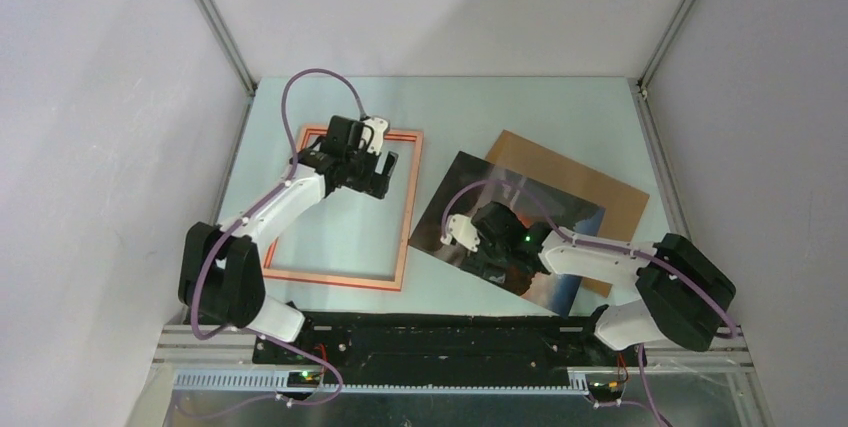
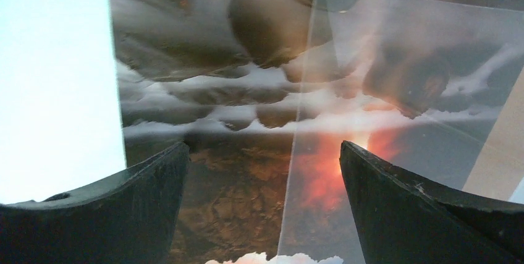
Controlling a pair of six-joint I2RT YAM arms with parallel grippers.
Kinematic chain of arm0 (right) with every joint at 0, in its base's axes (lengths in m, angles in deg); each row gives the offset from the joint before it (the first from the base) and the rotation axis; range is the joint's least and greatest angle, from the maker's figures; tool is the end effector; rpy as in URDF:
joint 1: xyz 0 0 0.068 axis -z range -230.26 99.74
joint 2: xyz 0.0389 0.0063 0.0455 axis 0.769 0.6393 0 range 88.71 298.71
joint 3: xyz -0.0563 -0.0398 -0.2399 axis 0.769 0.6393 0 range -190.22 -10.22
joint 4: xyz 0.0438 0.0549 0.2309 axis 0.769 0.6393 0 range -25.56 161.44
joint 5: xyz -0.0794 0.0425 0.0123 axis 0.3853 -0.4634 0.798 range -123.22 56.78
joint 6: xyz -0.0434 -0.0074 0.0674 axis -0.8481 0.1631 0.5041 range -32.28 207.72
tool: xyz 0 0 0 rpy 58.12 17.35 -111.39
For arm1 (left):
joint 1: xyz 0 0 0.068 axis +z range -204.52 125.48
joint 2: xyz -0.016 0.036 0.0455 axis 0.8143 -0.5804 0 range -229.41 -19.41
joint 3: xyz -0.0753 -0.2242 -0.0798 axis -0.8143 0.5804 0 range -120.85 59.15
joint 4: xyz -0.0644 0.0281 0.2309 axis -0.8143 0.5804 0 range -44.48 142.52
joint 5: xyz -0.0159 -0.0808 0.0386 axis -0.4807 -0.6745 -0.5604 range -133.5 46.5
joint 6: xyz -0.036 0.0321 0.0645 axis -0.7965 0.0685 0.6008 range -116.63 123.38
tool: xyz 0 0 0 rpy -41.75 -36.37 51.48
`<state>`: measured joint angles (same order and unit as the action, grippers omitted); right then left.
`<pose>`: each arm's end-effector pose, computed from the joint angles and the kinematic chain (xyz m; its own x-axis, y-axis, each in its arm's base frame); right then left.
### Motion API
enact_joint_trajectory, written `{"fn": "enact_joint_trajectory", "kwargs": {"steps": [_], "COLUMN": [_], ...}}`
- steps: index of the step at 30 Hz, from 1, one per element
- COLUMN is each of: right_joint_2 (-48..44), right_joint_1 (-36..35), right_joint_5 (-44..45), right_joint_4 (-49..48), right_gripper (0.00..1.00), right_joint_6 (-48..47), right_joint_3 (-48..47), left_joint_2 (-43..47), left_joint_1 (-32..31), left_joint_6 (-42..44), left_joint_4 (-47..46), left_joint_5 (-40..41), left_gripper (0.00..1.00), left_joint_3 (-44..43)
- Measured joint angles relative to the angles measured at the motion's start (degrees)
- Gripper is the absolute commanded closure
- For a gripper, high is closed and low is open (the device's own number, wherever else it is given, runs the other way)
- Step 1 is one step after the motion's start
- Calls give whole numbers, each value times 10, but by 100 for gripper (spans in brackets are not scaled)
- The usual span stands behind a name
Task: Put the photo into the frame
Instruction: Adjust the photo frame item at the center of the board.
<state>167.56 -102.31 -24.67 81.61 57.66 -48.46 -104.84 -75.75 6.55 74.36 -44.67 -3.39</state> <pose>0.1670 0.1975 0.1282 -0.0841 -0.9133 -0.3986 -0.8932 0.2464 -0.3760 0.2968 -0.1169 0.2083 -0.7100 0.3352 -0.6193 0.4137 0.9102 0.0184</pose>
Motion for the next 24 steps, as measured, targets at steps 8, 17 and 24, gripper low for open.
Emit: {"fn": "enact_joint_trajectory", "kwargs": {"steps": [8,17,24], "right_joint_2": [48,115,152], "right_joint_1": [84,157,184], "right_joint_5": [-24,-48,-59], "right_joint_4": [-9,-6,21], "right_gripper": [6,8,8], "right_joint_6": [7,31,52], "right_joint_3": [-40,-104,-148], "left_joint_2": [30,31,39], "left_joint_1": [0,0,0], "left_joint_6": [19,29,33], "left_joint_4": [-2,0,0], "left_joint_5": [1,-2,-5], "left_gripper": [6,6,6], "left_joint_3": [19,32,33]}}
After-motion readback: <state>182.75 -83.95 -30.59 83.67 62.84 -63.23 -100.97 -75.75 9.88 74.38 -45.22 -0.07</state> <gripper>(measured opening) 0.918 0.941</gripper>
